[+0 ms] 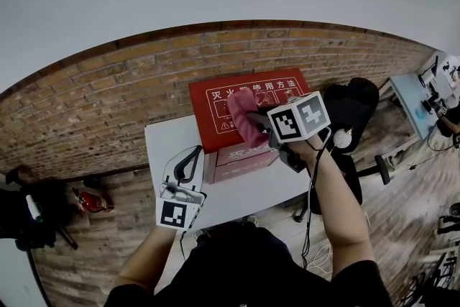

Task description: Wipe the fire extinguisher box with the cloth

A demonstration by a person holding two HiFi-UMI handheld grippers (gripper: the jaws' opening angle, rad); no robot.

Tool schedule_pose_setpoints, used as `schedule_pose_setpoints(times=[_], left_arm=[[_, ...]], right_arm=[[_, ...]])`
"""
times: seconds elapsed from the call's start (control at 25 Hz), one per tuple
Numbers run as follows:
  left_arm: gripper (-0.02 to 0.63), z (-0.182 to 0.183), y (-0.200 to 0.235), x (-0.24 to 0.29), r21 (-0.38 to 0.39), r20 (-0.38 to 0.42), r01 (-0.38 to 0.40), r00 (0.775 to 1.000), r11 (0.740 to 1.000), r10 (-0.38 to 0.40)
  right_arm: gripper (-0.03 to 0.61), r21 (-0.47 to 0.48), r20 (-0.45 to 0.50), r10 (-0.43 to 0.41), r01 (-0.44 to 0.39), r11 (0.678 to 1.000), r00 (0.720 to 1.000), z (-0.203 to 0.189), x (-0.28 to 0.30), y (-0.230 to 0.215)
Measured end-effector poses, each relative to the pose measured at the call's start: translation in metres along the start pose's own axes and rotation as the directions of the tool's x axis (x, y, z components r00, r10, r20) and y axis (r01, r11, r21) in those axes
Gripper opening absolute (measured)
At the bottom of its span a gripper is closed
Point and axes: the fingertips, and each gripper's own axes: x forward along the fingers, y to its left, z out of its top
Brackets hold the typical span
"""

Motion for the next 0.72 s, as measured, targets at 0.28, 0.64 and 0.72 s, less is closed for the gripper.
schedule_pose_setpoints(times=[0.28, 0.64, 0.72], left_arm=[[0.028, 0.005, 0.0, 0.001, 0.007, 0.019, -0.027, 0.999, 1.0, 0.027], [0.028, 0.005, 0.0, 0.001, 0.017, 0.008, -0.045, 0.999, 0.999, 0.045], [0.028, 0.004, 0.0, 0.001, 0.021, 0.006, -0.05, 0.999, 0.999, 0.05]], right_arm=[[0.064, 0.008, 0.006, -0.011, 0.011, 1.0, 1.0, -0.004, -0.01, -0.018], [0.064, 0.027, 0.016, -0.018, 0.018, 0.999, 1.0, -0.009, -0.02, -0.038], [0.064, 0.03, 0.019, -0.018, 0.017, 0.999, 1.0, -0.01, -0.022, -0.042]])
